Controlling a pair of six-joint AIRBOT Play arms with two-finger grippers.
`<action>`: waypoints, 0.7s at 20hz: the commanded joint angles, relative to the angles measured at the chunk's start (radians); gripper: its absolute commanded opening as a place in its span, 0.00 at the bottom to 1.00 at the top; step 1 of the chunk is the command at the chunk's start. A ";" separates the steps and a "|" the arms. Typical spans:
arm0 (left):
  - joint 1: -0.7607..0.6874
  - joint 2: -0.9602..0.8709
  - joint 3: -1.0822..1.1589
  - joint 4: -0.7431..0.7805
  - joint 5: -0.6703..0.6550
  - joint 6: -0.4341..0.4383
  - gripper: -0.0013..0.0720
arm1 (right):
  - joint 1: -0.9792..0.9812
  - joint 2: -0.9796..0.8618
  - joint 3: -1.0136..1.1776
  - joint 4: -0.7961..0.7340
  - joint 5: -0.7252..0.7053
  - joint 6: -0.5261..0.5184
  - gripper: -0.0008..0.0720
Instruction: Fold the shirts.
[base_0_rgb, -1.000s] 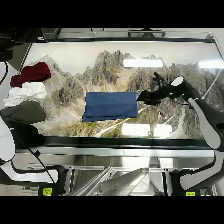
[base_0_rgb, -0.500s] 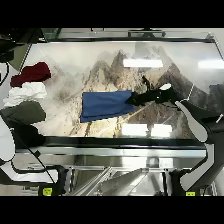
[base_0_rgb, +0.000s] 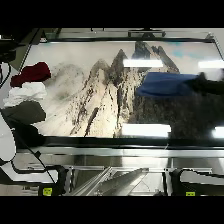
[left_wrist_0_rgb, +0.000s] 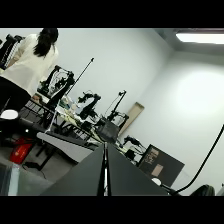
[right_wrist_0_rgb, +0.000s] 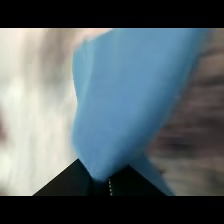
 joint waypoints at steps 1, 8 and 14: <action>-0.024 0.000 0.000 0.003 0.000 0.000 0.04 | -0.393 0.148 -0.167 -0.105 0.000 0.003 0.03; -0.093 0.000 0.000 0.141 0.014 0.000 0.04 | -0.884 0.167 -0.450 -0.148 -0.007 -0.110 0.03; -0.129 0.000 0.000 0.148 0.018 0.000 0.04 | -0.872 0.150 -0.436 -0.176 0.034 -0.167 0.55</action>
